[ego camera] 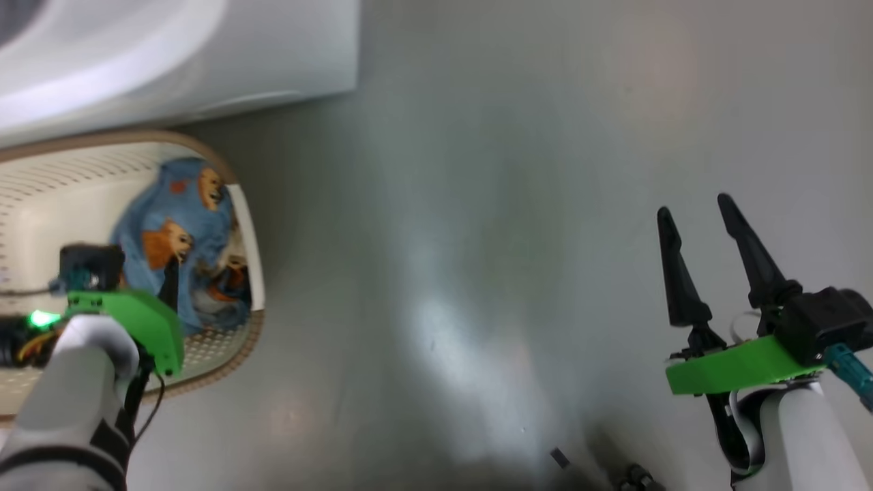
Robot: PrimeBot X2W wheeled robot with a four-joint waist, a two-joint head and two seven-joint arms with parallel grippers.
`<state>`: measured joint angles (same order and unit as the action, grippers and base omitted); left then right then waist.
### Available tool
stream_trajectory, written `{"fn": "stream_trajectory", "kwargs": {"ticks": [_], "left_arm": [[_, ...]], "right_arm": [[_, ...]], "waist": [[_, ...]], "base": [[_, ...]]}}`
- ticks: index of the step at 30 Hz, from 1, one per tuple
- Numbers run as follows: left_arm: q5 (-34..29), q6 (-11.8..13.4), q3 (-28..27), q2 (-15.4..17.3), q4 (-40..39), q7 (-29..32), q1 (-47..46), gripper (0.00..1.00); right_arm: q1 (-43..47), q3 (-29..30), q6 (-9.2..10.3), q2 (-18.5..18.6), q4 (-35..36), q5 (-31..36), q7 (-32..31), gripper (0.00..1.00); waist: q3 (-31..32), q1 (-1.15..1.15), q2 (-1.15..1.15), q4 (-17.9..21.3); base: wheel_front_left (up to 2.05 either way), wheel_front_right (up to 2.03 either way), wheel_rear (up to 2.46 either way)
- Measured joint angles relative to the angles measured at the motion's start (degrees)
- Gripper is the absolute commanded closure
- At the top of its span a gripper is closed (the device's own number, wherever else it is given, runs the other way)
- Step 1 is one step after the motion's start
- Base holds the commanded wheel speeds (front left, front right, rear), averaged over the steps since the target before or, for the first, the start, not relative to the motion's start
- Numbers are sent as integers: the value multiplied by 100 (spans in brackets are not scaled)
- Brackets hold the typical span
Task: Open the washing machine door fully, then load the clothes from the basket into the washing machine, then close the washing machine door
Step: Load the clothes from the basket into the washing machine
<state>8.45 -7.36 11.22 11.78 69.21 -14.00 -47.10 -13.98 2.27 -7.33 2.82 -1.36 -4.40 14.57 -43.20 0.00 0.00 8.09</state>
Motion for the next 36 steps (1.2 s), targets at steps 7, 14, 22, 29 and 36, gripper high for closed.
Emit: {"fn": "stream_trajectory", "kwargs": {"ticks": [7,14,22,29,36], "left_arm": [[154,-4,475,80,231,397,-465,0],[192,9,630,390,363,616,-758,0],[322,154,588,375,442,959,-989,0],[399,385,530,355,465,1235,-1108,0],[455,509,535,298,475,1359,-1223,0]], "right_arm": [[-62,-22,0,-2,86,-109,1,0],[-159,-37,0,-5,157,-141,1,0],[-156,-36,0,-9,219,-141,1,0],[-110,-37,0,-11,261,-141,1,0],[-96,-8,0,-12,328,-140,10,0]], "waist": [[-404,0,0,245],[-702,0,0,403],[-958,0,0,493],[-1085,0,0,507],[-1156,0,0,476]], "base": [[0,0,0],[0,0,0],[0,0,0],[0,0,0],[0,0,0]]}}
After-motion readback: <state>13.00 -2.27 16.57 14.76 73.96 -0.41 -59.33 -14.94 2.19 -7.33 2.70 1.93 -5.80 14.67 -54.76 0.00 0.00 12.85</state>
